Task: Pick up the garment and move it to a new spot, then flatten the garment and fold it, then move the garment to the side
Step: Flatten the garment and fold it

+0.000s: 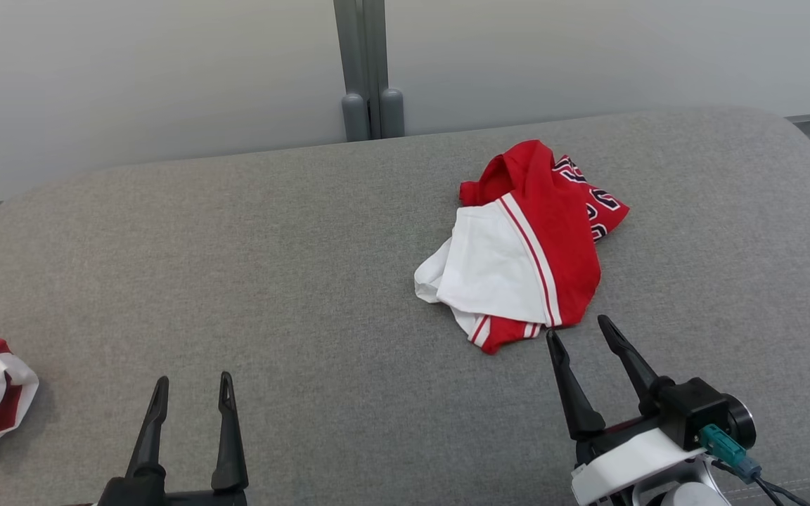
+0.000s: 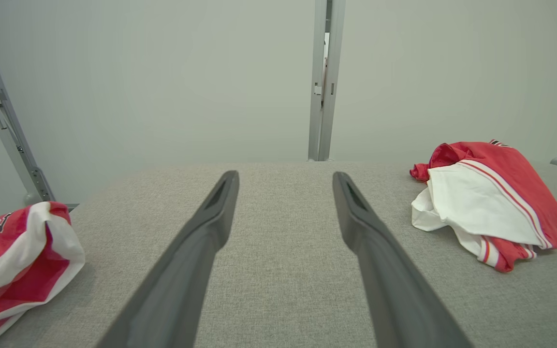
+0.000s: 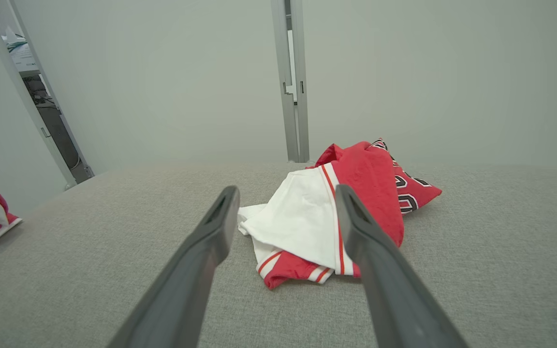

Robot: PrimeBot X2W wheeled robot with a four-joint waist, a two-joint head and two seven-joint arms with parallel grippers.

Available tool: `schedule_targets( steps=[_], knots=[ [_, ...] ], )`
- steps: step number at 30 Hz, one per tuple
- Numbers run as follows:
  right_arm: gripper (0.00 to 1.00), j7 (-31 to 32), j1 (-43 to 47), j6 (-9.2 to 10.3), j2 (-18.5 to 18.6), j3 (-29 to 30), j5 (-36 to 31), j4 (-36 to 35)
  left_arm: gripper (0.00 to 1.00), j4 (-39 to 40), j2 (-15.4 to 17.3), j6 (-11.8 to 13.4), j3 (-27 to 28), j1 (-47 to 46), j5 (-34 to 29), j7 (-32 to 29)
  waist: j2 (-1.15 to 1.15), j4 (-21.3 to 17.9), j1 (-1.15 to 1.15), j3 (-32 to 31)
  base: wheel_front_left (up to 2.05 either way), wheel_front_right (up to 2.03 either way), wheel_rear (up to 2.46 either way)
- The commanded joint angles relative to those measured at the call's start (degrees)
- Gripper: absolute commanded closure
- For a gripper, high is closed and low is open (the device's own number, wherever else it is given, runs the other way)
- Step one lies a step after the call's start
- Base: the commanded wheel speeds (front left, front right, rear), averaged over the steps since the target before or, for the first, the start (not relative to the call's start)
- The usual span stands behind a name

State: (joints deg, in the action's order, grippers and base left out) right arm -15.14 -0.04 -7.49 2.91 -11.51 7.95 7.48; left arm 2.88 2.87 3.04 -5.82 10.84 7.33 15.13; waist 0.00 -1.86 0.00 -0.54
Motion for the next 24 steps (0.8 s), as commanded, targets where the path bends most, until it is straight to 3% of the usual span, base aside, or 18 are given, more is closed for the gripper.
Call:
schedule_targets(
  steps=[1, 16, 20, 24],
  knots=[
    [0.00, -0.01, 0.22, -0.02, -0.01, 0.11, 0.47, 0.06, 0.00, -0.16, 0.05, -0.09, 0.02, -0.58, -0.33, 0.03, 0.00, -0.07, 0.00, -0.06, 0.00, 0.00, 0.00],
    [0.00, 0.00, 0.61, -0.02, -0.01, -0.04, 0.45, -0.12, 0.00, -1.04, 0.05, -1.19, -0.49, -0.74, -0.62, 0.03, 0.00, -0.63, 0.00, 0.32, 0.00, 0.00, 0.00],
    [0.00, 0.00, 0.20, -0.02, -0.01, 0.00, 0.29, -0.42, 0.00, -2.32, 0.05, -2.44, -1.67, -1.86, 0.05, 0.03, 0.00, -1.14, 0.00, 1.28, 0.00, 0.00, 0.00],
    [0.00, 0.00, -0.87, -0.01, 0.00, 0.69, -0.15, -0.80, 0.00, -5.00, 0.05, -5.37, -5.17, -5.07, -0.25, 0.03, 0.00, -1.79, 0.00, 3.28, 0.00, 0.00, 0.00]
  ],
)
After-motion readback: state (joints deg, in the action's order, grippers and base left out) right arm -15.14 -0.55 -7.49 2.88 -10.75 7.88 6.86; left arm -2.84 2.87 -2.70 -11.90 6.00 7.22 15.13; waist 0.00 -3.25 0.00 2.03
